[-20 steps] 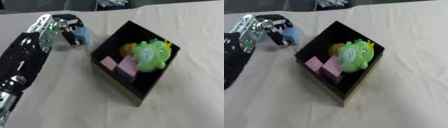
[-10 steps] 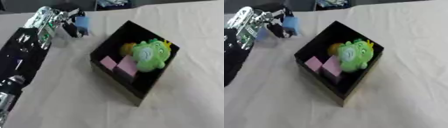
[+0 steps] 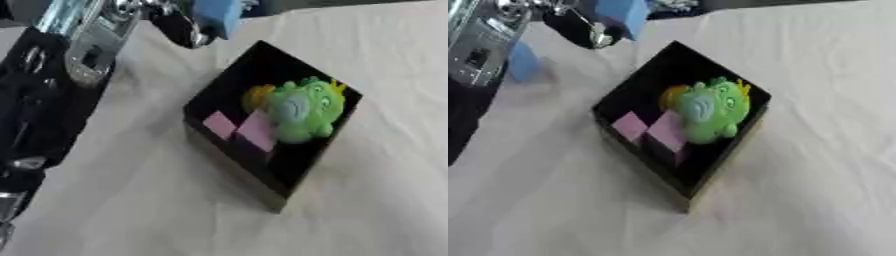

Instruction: Pick up objects on the table and place them in the box.

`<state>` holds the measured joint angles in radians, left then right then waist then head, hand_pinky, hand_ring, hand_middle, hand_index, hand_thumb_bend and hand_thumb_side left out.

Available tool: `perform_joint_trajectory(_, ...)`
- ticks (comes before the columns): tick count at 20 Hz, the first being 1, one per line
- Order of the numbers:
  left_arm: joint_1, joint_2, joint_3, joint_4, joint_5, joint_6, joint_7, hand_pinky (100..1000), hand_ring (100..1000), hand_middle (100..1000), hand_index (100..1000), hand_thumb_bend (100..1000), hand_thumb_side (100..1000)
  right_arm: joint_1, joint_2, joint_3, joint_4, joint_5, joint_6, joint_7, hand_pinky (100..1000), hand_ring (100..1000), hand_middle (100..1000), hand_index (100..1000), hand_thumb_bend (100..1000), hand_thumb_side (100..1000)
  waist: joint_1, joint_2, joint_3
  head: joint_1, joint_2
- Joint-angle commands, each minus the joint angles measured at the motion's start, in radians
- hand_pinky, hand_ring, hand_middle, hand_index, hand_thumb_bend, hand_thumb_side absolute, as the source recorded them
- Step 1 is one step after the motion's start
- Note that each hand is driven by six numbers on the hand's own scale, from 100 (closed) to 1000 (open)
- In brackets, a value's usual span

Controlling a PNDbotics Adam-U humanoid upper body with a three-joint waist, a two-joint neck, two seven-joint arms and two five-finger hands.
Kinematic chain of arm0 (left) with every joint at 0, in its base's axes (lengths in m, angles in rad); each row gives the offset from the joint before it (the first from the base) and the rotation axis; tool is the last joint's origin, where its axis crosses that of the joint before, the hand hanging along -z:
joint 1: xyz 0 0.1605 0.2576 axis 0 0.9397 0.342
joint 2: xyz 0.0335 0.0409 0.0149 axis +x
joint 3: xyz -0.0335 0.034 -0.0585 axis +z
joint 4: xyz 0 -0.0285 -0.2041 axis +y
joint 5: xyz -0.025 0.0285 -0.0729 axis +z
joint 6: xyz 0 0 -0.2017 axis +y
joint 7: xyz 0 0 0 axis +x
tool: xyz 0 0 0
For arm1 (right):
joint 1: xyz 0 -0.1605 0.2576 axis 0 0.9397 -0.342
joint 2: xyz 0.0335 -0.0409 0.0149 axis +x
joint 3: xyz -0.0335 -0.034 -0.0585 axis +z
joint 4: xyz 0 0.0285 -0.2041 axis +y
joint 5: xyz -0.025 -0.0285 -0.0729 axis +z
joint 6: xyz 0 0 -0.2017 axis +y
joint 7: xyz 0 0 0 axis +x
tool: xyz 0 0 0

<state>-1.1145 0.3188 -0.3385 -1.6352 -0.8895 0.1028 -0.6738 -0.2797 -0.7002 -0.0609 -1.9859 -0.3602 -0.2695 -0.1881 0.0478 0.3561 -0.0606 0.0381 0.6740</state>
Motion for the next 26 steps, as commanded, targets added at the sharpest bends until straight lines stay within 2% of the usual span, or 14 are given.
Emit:
perform_joint_trajectory(1, 0.015, -0.055, -0.015, -0.093, 0.003, 0.016, -0.014, 732, 623, 538, 664, 100, 100, -0.012, -0.035, -0.010, -0.014, -0.011, -0.003, 0.003, 874, 812, 559, 760, 100, 558, -0.005, -0.041, 0.001, 0.007, 0.011)
perform_joint_trajectory(5, 0.072, -0.121, -0.050, -0.120, -0.016, 0.041, -0.016, 724, 617, 533, 662, 100, 100, -0.011, -0.036, -0.012, -0.014, -0.017, -0.005, 0.003, 874, 811, 560, 760, 100, 558, -0.009, -0.047, 0.003, 0.009, 0.025)
perform_joint_trajectory(10, 0.116, -0.176, -0.085, -0.114, -0.033, 0.041, -0.011, 721, 613, 532, 664, 100, 100, -0.006, -0.033, -0.014, -0.014, -0.018, -0.009, 0.003, 874, 811, 559, 760, 100, 557, -0.014, -0.048, 0.006, 0.014, 0.033)
perform_joint_trajectory(14, 0.140, -0.199, -0.103, -0.083, -0.049, 0.049, -0.001, 718, 613, 535, 667, 100, 100, -0.004, -0.031, -0.014, -0.014, -0.018, -0.013, 0.004, 874, 810, 559, 760, 100, 557, -0.019, -0.047, 0.008, 0.015, 0.034)
perform_joint_trajectory(18, 0.157, -0.203, -0.105, -0.023, -0.081, 0.089, 0.028, 729, 634, 564, 697, 106, 100, 0.001, -0.029, -0.015, -0.014, -0.015, -0.012, 0.003, 874, 810, 559, 760, 100, 558, -0.019, -0.047, 0.012, 0.009, 0.031)
perform_joint_trajectory(20, 0.159, -0.205, -0.112, 0.006, -0.084, 0.098, 0.030, 761, 698, 630, 773, 171, 100, 0.002, -0.028, -0.014, -0.014, -0.014, -0.011, 0.004, 874, 810, 559, 759, 100, 558, -0.018, -0.047, 0.012, 0.008, 0.030)
perform_joint_trajectory(21, 0.159, -0.205, -0.117, 0.019, -0.089, 0.098, 0.023, 801, 752, 704, 833, 226, 100, 0.002, -0.029, -0.014, -0.014, -0.014, -0.011, 0.004, 874, 810, 559, 759, 100, 557, -0.017, -0.047, 0.012, 0.008, 0.030)
perform_joint_trajectory(22, 0.159, -0.206, -0.121, 0.029, -0.096, 0.095, 0.012, 870, 835, 796, 905, 351, 112, 0.002, -0.029, -0.014, -0.014, -0.014, -0.012, 0.004, 874, 809, 559, 759, 100, 557, -0.017, -0.047, 0.012, 0.007, 0.029)
perform_joint_trajectory(23, 0.159, -0.205, -0.125, 0.039, -0.108, 0.088, -0.005, 893, 866, 831, 927, 423, 178, 0.003, -0.029, -0.014, -0.014, -0.014, -0.012, 0.004, 874, 809, 559, 759, 100, 557, -0.017, -0.048, 0.011, 0.008, 0.029)
perform_joint_trajectory(24, 0.158, -0.204, -0.128, 0.044, -0.124, 0.079, -0.021, 923, 899, 856, 940, 556, 265, 0.003, -0.029, -0.014, -0.014, -0.014, -0.012, 0.004, 874, 809, 559, 759, 100, 557, -0.016, -0.048, 0.011, 0.008, 0.028)
perform_joint_trajectory(25, 0.158, -0.202, -0.128, 0.045, -0.145, 0.070, -0.034, 938, 911, 861, 949, 609, 330, 0.004, -0.028, -0.014, -0.014, -0.013, -0.012, 0.004, 874, 809, 559, 759, 100, 557, -0.016, -0.049, 0.011, 0.007, 0.028)
perform_joint_trajectory(26, 0.158, -0.201, -0.126, 0.043, -0.163, 0.063, -0.042, 940, 913, 862, 950, 613, 341, 0.005, -0.028, -0.014, -0.014, -0.013, -0.012, 0.003, 874, 809, 559, 759, 100, 557, -0.016, -0.049, 0.011, 0.006, 0.028)
